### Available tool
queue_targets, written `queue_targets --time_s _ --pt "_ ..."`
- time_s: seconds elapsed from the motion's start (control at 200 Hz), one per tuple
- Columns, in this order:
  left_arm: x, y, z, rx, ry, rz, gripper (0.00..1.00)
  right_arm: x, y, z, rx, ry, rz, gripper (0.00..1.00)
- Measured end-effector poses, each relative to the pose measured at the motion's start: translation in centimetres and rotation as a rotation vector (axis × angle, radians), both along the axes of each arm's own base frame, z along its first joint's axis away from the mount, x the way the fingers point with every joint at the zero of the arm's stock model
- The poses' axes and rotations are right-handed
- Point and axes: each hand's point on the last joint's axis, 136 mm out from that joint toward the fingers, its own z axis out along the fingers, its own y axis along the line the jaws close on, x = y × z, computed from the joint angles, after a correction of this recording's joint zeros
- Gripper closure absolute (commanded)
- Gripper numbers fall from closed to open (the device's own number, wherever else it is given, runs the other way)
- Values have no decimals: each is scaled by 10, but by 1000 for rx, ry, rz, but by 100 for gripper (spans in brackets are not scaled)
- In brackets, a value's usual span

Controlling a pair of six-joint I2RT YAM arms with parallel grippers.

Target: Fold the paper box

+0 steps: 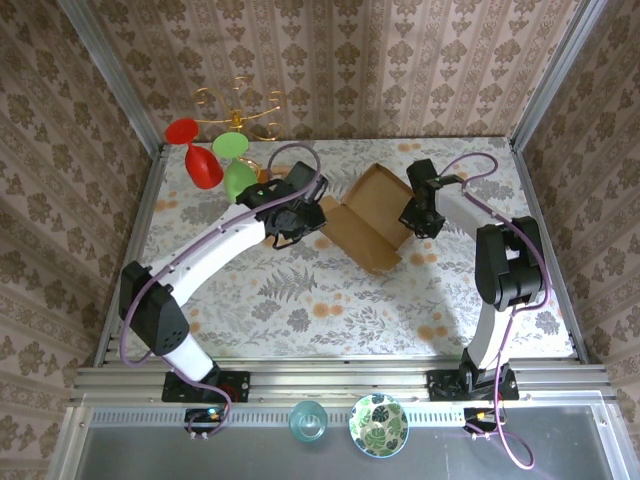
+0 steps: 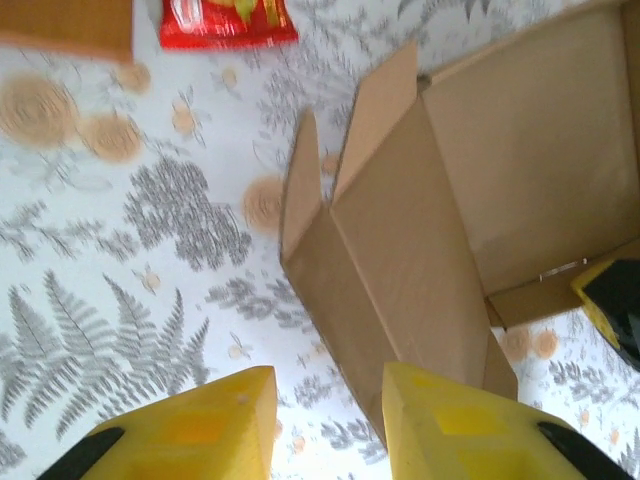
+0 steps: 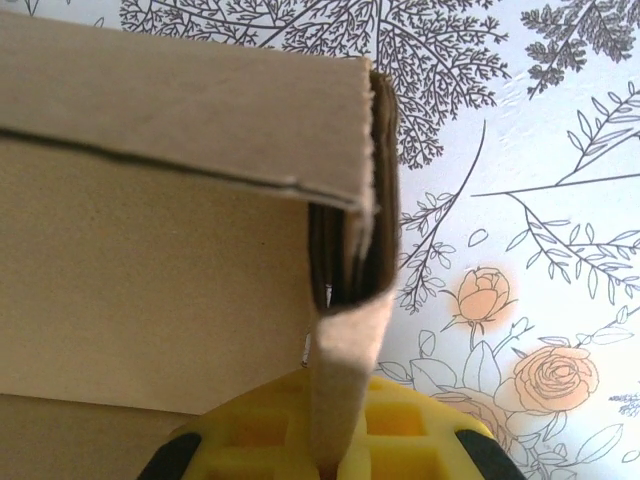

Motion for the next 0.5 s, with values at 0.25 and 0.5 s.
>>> queue_targets --time_s 0.25,0.5 --pt "-4 -17 -20 -33 74 38 64 -5 3 -3 38 12 -52 100" --pt "-4 -21 -40 -10 124 59 68 -9 7 -6 70 16 -68 100"
